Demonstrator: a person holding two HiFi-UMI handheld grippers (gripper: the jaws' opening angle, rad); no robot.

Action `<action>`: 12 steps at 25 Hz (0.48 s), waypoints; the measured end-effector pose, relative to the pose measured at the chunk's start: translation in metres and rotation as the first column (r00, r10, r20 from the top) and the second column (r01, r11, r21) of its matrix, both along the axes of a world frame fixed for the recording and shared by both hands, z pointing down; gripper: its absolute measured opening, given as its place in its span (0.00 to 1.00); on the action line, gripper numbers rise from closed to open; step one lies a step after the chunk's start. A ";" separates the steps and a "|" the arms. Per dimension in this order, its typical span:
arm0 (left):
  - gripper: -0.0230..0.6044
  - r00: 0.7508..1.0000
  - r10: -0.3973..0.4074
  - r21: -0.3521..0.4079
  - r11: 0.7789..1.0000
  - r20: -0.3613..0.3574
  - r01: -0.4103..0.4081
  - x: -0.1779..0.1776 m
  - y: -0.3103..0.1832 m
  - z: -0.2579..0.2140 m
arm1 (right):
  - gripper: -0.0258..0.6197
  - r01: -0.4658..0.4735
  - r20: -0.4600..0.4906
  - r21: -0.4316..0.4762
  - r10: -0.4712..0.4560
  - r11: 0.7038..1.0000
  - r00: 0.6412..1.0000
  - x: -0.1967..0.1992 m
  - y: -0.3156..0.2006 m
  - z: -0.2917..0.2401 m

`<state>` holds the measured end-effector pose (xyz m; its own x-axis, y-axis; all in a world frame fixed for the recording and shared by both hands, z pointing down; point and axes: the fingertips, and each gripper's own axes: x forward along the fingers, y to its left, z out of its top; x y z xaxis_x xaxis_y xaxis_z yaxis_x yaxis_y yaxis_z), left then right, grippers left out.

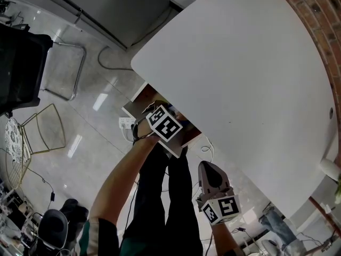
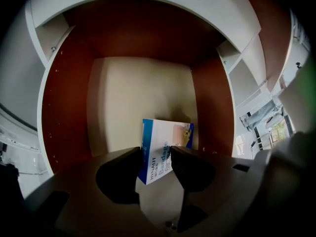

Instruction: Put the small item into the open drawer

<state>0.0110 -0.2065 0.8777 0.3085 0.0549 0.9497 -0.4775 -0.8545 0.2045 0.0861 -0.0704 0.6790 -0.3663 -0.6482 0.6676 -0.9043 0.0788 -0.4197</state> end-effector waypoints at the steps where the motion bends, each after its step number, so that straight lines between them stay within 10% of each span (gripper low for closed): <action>1: 0.35 1.000 0.002 0.002 1.000 0.006 -0.002 -0.001 -0.001 0.000 | 0.08 0.001 0.000 0.000 -0.001 1.000 1.000 0.000 0.000 0.000; 12: 0.38 1.000 -0.010 -0.003 1.000 0.018 0.011 -0.007 -0.006 -0.001 | 0.08 0.002 0.003 -0.002 -0.002 1.000 1.000 -0.003 0.000 0.000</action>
<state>0.0036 -0.2128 0.8765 0.2917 0.0547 0.9549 -0.4901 -0.8488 0.1983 0.0832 -0.0706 0.6792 -0.3694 -0.6458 0.6682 -0.9030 0.0796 -0.4222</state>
